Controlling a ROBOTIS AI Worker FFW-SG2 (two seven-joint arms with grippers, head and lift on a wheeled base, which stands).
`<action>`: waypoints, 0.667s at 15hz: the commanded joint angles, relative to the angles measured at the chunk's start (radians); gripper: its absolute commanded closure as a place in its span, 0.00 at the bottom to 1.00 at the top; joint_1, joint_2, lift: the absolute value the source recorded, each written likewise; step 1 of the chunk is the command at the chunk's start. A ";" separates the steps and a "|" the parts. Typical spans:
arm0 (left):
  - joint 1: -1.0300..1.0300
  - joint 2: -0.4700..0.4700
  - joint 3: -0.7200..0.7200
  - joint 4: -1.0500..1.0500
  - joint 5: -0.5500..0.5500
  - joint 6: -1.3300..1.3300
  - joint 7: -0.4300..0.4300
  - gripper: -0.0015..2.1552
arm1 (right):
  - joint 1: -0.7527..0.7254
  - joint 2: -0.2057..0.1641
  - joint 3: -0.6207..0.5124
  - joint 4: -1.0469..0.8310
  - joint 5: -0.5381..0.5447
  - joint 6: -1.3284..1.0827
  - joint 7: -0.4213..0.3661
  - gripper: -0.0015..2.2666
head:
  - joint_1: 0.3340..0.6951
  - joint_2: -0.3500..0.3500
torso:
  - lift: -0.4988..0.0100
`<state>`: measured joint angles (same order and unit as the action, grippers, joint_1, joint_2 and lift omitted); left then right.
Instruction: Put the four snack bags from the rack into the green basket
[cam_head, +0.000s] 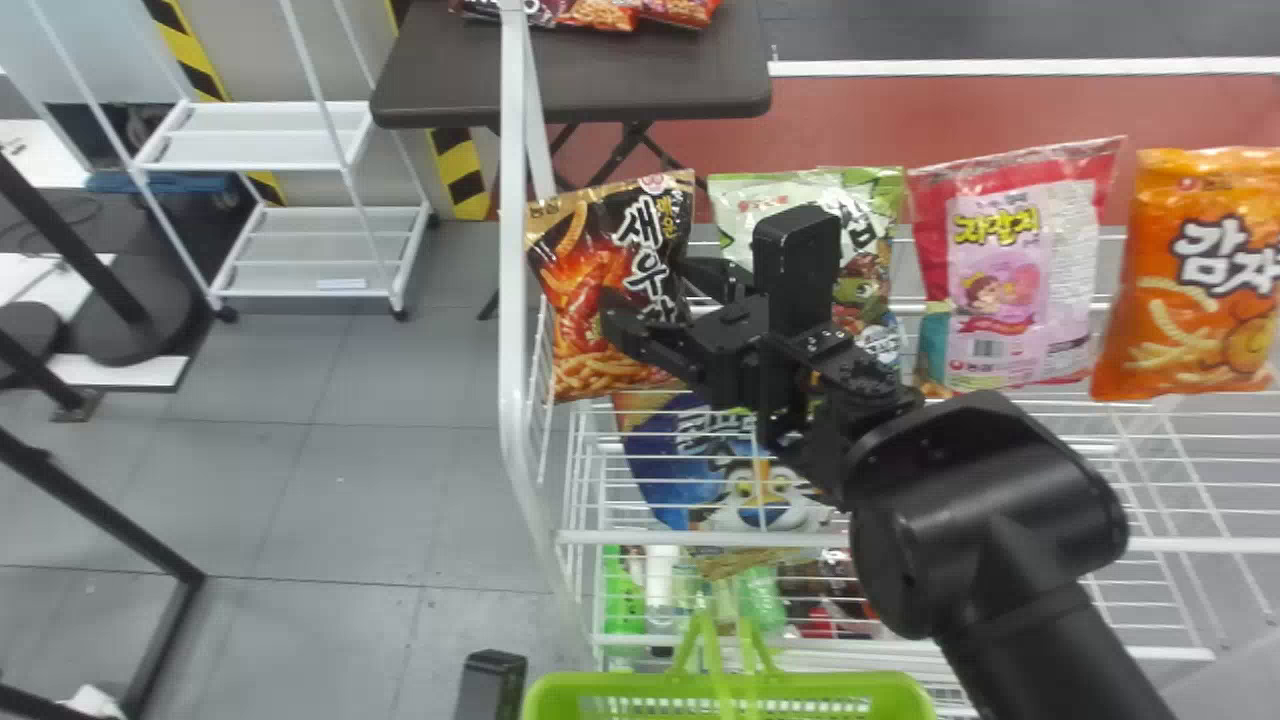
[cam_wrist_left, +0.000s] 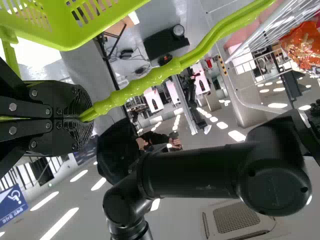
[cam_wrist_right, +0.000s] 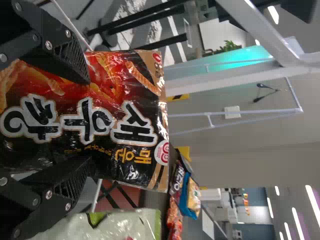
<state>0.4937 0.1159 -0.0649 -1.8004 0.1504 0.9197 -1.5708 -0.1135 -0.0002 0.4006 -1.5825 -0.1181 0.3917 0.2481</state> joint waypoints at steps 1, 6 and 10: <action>-0.003 -0.001 -0.003 0.004 0.001 0.000 -0.010 0.99 | 0.035 0.001 0.009 -0.050 0.034 0.013 0.003 0.93 | 1.00 0.67 | 0.97; 0.002 -0.001 -0.012 0.004 0.001 -0.009 -0.010 0.99 | 0.158 -0.015 -0.008 -0.232 0.064 0.019 0.016 0.94 | 1.00 0.69 | 0.97; 0.014 -0.001 -0.009 -0.005 0.001 -0.012 -0.010 0.99 | 0.341 -0.069 -0.032 -0.528 0.141 0.145 -0.030 0.94 | 1.00 0.65 | 0.97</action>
<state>0.5032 0.1149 -0.0756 -1.8021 0.1518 0.9096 -1.5708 0.1616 -0.0476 0.3837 -2.0126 0.0036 0.4935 0.2211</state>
